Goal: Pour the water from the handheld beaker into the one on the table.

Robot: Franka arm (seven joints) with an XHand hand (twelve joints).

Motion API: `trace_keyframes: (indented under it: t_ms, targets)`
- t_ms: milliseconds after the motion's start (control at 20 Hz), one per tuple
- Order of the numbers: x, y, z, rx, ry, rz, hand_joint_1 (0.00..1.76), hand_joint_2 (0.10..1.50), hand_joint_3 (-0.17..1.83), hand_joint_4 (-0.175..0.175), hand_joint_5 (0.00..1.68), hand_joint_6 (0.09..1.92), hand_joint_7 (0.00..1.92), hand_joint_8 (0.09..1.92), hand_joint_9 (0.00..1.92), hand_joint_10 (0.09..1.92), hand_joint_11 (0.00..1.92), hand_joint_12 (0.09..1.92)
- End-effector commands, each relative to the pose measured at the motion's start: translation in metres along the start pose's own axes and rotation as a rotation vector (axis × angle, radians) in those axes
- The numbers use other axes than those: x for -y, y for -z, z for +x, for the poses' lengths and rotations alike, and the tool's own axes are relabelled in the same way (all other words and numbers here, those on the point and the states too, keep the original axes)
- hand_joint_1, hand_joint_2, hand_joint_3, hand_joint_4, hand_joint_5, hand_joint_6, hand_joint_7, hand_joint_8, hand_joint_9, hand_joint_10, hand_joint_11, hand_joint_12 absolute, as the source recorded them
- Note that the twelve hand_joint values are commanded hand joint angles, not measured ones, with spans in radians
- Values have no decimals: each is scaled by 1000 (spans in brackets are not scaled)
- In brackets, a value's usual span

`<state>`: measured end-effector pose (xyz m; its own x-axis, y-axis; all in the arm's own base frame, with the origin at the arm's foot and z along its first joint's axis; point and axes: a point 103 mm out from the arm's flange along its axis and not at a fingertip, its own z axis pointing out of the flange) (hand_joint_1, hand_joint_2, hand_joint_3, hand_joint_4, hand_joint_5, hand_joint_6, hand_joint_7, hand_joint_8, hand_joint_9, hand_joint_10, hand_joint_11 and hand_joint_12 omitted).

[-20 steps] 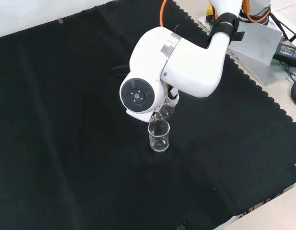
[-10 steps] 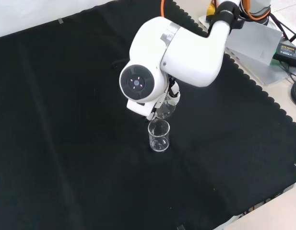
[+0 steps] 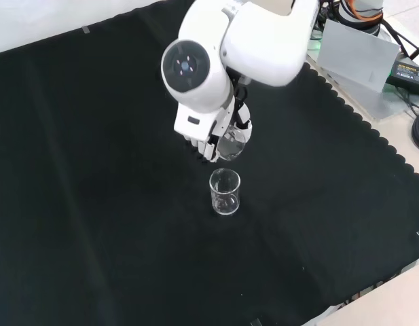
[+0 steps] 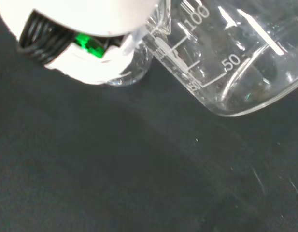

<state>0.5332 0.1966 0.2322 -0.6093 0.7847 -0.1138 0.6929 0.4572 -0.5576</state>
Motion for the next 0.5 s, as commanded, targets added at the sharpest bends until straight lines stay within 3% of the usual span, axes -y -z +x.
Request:
trace_keyframes:
  t_ms: [50,500]
  targets:
    - [12,-13,-31,-173,55,-242,1309,634,727,-175,1205,785,1270,764,1637,526,1312,715]
    - [8,-44,-66,-312,63,-357,1309,637,721,-175,1204,783,1269,762,1624,519,1308,715]
